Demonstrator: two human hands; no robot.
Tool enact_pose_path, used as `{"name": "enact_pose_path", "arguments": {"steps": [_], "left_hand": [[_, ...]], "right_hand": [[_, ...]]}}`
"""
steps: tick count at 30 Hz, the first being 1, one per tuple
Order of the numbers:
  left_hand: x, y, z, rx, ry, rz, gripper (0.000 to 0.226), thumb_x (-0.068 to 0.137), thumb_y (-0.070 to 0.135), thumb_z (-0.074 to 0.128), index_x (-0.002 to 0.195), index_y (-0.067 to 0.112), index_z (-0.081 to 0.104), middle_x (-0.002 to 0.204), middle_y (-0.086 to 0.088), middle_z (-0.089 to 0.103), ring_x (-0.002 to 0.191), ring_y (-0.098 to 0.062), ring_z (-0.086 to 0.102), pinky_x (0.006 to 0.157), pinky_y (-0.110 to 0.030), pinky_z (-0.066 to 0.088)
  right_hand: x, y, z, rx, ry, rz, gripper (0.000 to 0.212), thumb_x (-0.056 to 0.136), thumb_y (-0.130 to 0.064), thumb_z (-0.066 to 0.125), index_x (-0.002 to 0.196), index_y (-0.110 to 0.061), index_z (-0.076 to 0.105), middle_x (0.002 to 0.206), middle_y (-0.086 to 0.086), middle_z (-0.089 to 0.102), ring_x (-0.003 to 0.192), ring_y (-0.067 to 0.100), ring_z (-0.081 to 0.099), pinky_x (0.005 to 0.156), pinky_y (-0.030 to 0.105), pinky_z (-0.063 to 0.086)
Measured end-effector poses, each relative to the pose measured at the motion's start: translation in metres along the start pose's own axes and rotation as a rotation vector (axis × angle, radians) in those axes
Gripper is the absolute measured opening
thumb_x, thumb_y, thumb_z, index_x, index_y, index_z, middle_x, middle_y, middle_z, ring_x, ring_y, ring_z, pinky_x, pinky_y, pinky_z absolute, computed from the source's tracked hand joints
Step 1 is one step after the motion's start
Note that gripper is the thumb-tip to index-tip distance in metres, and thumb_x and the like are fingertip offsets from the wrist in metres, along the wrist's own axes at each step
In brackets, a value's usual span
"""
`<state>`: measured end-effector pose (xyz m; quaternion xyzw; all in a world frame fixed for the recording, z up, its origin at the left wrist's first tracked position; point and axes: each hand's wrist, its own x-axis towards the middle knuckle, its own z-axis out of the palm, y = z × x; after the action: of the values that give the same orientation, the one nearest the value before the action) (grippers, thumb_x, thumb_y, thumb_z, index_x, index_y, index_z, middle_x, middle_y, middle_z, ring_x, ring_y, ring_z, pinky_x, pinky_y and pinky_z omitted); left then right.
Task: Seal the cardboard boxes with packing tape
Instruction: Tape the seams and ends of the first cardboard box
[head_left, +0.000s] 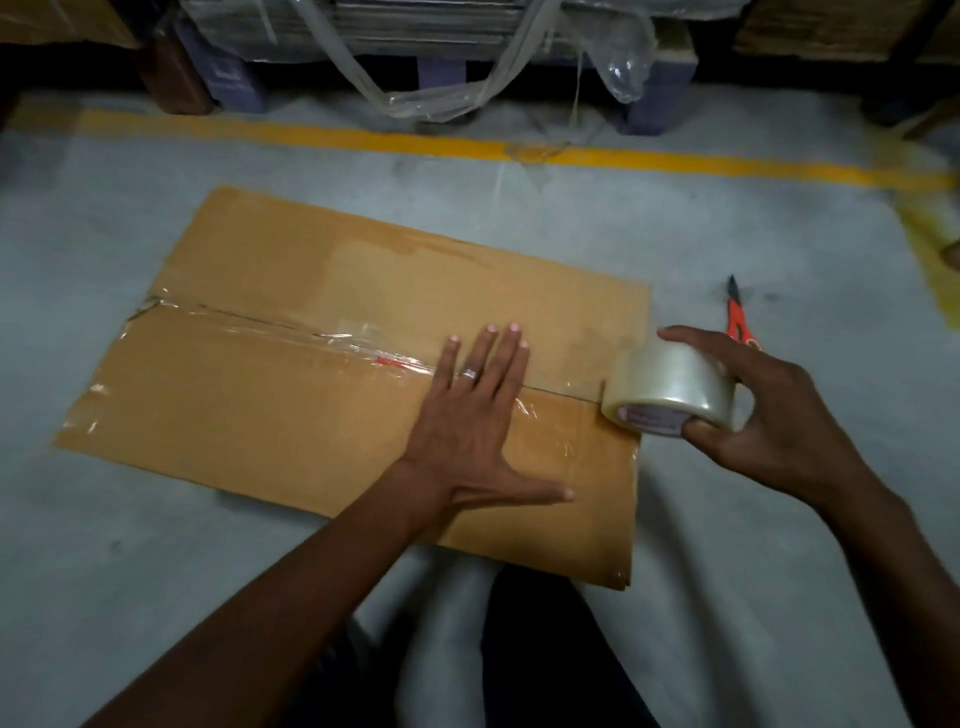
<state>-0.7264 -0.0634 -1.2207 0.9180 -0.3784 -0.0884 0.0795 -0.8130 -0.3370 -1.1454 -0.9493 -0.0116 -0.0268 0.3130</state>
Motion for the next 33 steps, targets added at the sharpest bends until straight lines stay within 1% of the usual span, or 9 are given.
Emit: {"name": "enact_pose_path", "arguments": {"steps": [2,5,9,12,14,19,23,25,33], "left_hand": [[0.007,0.042,0.009,-0.026,-0.013,-0.013,0.161,0.05,0.111,0.029,0.161,-0.001,-0.006,0.169,-0.018,-0.019,0.156,-0.031,-0.023,0.123,-0.062,-0.003],[0.015,0.08,0.017,-0.045,-0.023,-0.147,0.166,0.046,0.109,0.036,0.16,-0.002,-0.01,0.166,-0.024,-0.024,0.154,-0.035,-0.025,0.121,-0.065,-0.004],[0.019,0.096,0.019,-0.048,-0.029,-0.29,0.159,0.053,0.1,0.047,0.159,0.002,-0.019,0.162,-0.023,-0.034,0.151,-0.034,-0.032,0.121,-0.064,-0.008],[0.017,0.095,0.019,-0.068,-0.002,-0.29,0.156,0.052,0.097,0.047,0.161,0.001,-0.012,0.165,-0.022,-0.028,0.154,-0.033,-0.027,0.122,-0.063,-0.004],[0.015,0.085,0.017,-0.048,-0.009,-0.281,0.155,0.052,0.097,0.043,0.16,0.0,-0.011,0.165,-0.022,-0.027,0.154,-0.033,-0.026,0.123,-0.063,-0.003],[0.007,0.02,0.004,0.046,0.011,-0.214,0.152,0.05,0.098,0.032,0.161,-0.001,-0.004,0.169,-0.019,-0.018,0.157,-0.03,-0.018,0.125,-0.059,-0.002],[-0.009,-0.046,-0.006,0.088,0.033,-0.145,0.149,0.056,0.095,0.045,0.162,0.001,0.001,0.171,-0.015,-0.008,0.159,-0.027,-0.008,0.126,-0.058,0.003],[-0.011,-0.063,-0.009,0.101,0.017,-0.12,0.148,0.057,0.096,0.047,0.163,0.002,0.002,0.172,-0.013,-0.008,0.159,-0.026,-0.009,0.126,-0.056,0.003],[-0.011,-0.069,-0.006,0.118,0.041,-0.094,0.147,0.058,0.095,0.049,0.163,0.005,0.002,0.172,-0.01,-0.005,0.159,-0.028,-0.009,0.125,-0.058,0.005]], "right_hand": [[-0.004,0.005,0.006,0.073,0.055,0.004,0.073,0.07,-0.011,0.08,0.137,-0.03,0.057,0.132,-0.027,0.059,0.118,-0.007,0.057,0.096,0.011,0.044],[-0.003,0.007,0.021,0.156,0.117,0.018,0.066,0.074,-0.004,0.083,0.132,-0.021,0.06,0.123,-0.018,0.064,0.114,0.002,0.061,0.094,0.018,0.05],[-0.004,0.012,0.048,0.286,0.223,0.17,0.042,0.075,-0.02,0.077,0.113,-0.018,0.06,0.103,-0.007,0.064,0.096,0.006,0.062,0.079,0.016,0.05],[-0.006,0.014,0.065,0.465,0.263,0.26,0.044,0.075,-0.036,0.075,0.113,-0.017,0.062,0.101,-0.004,0.067,0.095,0.012,0.066,0.075,0.016,0.051],[-0.002,0.012,0.071,0.532,0.29,0.269,0.051,0.072,-0.042,0.071,0.115,-0.016,0.064,0.103,-0.001,0.07,0.098,0.014,0.068,0.078,0.023,0.054],[0.028,-0.009,0.09,0.531,0.256,0.213,0.056,0.066,-0.046,0.078,0.114,-0.019,0.068,0.105,-0.007,0.072,0.098,0.003,0.068,0.08,0.015,0.053],[0.06,-0.038,0.103,0.494,0.183,0.118,0.039,0.071,-0.029,0.084,0.104,-0.024,0.064,0.095,-0.015,0.068,0.091,0.003,0.069,0.081,0.026,0.059],[0.069,-0.049,0.104,0.437,0.186,0.055,0.041,0.073,-0.024,0.087,0.106,-0.028,0.062,0.096,-0.019,0.066,0.091,0.002,0.067,0.083,0.028,0.06],[0.041,-0.047,0.094,0.304,0.197,0.129,0.048,0.062,-0.06,0.071,0.093,-0.026,0.058,0.083,-0.016,0.061,0.077,0.004,0.06,0.065,0.021,0.053]]}}
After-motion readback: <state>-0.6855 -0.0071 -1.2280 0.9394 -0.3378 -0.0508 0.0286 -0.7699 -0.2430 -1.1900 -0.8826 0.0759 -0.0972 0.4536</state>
